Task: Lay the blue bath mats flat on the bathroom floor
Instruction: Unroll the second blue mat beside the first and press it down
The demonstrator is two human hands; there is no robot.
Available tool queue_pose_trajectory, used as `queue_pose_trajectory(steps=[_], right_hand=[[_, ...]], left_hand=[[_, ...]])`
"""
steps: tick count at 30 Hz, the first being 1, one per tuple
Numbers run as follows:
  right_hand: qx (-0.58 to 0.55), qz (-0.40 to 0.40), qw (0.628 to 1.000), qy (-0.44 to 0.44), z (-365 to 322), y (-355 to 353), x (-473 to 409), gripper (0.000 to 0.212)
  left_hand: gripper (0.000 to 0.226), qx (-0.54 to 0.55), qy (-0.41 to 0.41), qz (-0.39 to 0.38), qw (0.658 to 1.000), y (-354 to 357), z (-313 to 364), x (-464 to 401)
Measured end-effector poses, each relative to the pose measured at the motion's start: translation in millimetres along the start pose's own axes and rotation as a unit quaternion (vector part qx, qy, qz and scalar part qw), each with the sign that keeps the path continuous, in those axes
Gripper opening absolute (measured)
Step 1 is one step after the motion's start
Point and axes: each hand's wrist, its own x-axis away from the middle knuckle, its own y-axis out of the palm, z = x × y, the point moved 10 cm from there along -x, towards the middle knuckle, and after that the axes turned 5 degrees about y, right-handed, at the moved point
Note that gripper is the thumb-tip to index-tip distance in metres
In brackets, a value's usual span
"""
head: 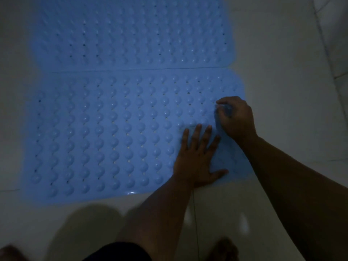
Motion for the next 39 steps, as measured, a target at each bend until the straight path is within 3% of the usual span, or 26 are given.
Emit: queue_pose_trajectory(steps=[3, 6, 8, 10, 12, 15, 18, 21, 28, 34, 37, 39], right_hand=[[-0.008, -0.038, 0.999, 0.019, -17.7, 6.6, -6.9, 0.021], [0.048, -0.103, 0.993, 0.023, -44.2, 21.0, -14.1, 0.032], [0.042, -0.102, 0.994, 0.025, -62.8, 23.2, -15.2, 0.035], [0.019, -0.069, 0.996, 0.054, -70.6, 19.6, -9.0, 0.036], [0.029, -0.059, 0.996, 0.058, -79.4, 27.6, 17.6, 0.04], [0.099, -0.103, 0.99, -0.005, -98.2, 72.3, 82.8, 0.053], [0.188, -0.174, 0.964, -0.066, -115.1, 125.6, 139.9, 0.079], [0.239, -0.179, 0.952, -0.068, -117.5, 141.1, 152.8, 0.094], [0.266, -0.185, 0.944, -0.056, -118.0, 145.9, 151.2, 0.104], [0.219, -0.181, 0.957, -0.054, -114.0, 132.8, 138.3, 0.085], [0.204, -0.106, 0.966, -0.115, -131.0, 104.9, 101.9, 0.055], [0.209, -0.119, 0.961, -0.135, -137.8, 95.9, 74.2, 0.044]], left_hand=[[0.101, 0.018, -0.003, -0.046, 0.999, -0.7, -1.5, -1.7], [0.096, 0.098, -0.026, -0.169, 0.98, -1.0, -10.7, -16.4], [0.077, 0.159, -0.01, -0.097, 0.982, -36.3, -21.0, -20.1], [0.058, 0.128, 0.01, 0.048, 0.991, -73.1, -40.6, -5.0], [0.051, 0.074, -0.036, 0.119, 0.989, -84.5, -74.1, 26.9], [0.053, 0.03, -0.167, 0.145, 0.975, -96.0, -129.7, 69.7], [0.06, 0.002, -0.241, 0.146, 0.959, -107.3, -169.2, 93.3], [0.059, -0.014, -0.242, 0.138, 0.96, -104.4, -186.0, 99.4], [0.06, -0.029, -0.213, 0.112, 0.97, -93.1, -193.2, 95.2], [0.055, 0.003, -0.251, 0.116, 0.961, -93.4, -197.0, 103.5], [0.054, -0.01, -0.205, 0.116, 0.972, -94.5, -190.0, 101.6], [0.056, -0.024, -0.149, 0.105, 0.983, -92.9, -179.0, 96.1]])
